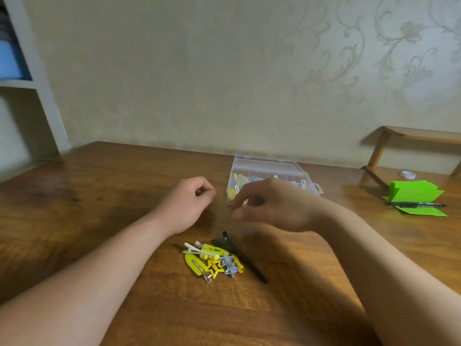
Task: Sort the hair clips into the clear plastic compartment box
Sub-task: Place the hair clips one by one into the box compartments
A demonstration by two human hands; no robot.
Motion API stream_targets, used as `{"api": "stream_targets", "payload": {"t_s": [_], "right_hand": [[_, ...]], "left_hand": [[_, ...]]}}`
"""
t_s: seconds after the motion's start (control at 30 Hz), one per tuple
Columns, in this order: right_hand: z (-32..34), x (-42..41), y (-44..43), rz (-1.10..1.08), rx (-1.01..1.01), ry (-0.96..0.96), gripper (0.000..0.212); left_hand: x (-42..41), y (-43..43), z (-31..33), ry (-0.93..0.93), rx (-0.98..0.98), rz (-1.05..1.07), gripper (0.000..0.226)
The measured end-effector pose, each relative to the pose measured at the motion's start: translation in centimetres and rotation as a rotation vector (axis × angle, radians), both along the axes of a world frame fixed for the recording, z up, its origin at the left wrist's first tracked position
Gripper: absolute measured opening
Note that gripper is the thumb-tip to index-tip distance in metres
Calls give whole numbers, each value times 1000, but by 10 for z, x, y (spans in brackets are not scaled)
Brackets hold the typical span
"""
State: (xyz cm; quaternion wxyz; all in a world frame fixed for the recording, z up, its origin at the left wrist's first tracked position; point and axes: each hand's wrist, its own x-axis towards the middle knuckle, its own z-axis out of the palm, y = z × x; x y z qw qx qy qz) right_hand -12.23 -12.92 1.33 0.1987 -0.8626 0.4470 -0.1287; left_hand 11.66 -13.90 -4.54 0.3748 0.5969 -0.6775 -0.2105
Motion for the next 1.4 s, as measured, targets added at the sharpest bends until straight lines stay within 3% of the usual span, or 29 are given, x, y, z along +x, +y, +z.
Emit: {"api": "stream_targets", "payload": {"t_s": [0.13,0.27,0.43,0.67,0.97,1.07,1.2,1.27,1.4], "right_hand": [[-8,17,8,142,138,87,29],[-10,16,7,114,66,107,17],[-9,25,12,78,-113,99,17],[-13,45,27,188,-86,219,24],[-11,47,30,197,-51,205,12],[-9,46,30,174,-72,94,4],[0,26,13,-23,-152,-232,24],[3,7,-3,-168,-177,-353,24],[-1,-23,-36,-429,-157,-425,13]], "left_hand": [[0,1,0,9,3,-4,16],[1,1,0,3,8,-13,16],[2,-4,-3,5,12,-12,15],[3,-5,-5,75,9,-42,13],[4,-4,-3,53,14,-45,15],[2,-5,-3,38,19,-20,17],[1,-6,-2,8,27,-19,22],[1,-5,-1,9,32,-27,17],[1,-4,-1,16,23,-29,19]]}}
